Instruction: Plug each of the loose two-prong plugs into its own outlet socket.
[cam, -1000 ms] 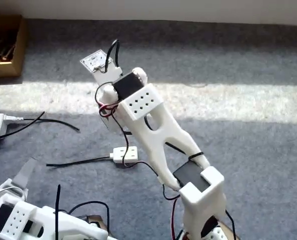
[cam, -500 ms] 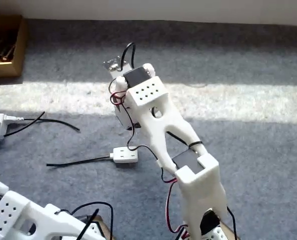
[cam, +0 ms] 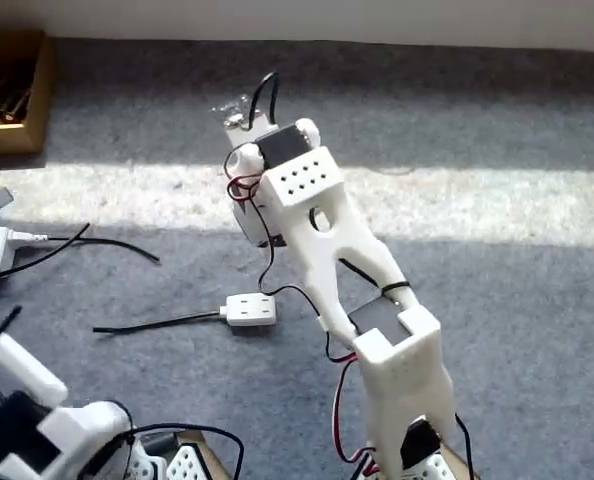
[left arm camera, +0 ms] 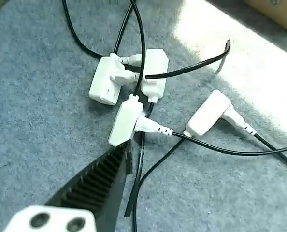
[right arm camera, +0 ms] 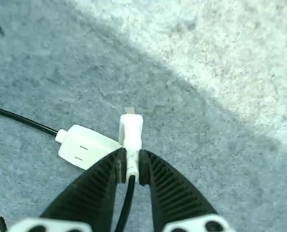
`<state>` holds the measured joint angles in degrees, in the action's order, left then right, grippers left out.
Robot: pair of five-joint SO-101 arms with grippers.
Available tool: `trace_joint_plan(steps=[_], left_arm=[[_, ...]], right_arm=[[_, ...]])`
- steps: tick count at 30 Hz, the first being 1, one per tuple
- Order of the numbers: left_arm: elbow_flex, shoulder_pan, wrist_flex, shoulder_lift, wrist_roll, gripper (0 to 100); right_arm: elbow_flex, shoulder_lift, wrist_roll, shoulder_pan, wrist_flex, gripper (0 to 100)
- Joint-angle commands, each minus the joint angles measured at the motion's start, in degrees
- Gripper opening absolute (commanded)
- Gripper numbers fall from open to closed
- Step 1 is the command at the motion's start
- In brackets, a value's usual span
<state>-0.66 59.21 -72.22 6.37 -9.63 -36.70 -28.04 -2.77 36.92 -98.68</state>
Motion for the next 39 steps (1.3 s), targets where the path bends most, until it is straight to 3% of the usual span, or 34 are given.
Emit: trace_joint_plan(steps=[1,9,17,26,30,39], left_arm=[[-25.8,2.0,-7.5,-18.0,-0.4,67],[-69.2,4.6,-18.1,-49.4,-0.1,67],[-93.1,3.7,-23.5,-68.1,-0.1,67],[-94.6,0.1,-25.3,-72.3,-0.2,67],[-94.6,-0.6,-25.3,-72.0,-0.2,67],[-94.6,-1.7,-25.4,-72.0,-0.2,67]], right_arm=[[-2.6,1.2,-0.5,-0.7,-2.2,0.8],[-2.5,1.4,2.8,-0.5,-2.5,0.8],[13.0,5.3,3.2,3.9,-2.5,0.8],[19.0,27.2,3.1,6.5,-2.6,0.5],[26.4,26.2,3.1,6.7,-2.5,0.5],[24.4,20.3,3.2,12.4,-2.4,0.5]])
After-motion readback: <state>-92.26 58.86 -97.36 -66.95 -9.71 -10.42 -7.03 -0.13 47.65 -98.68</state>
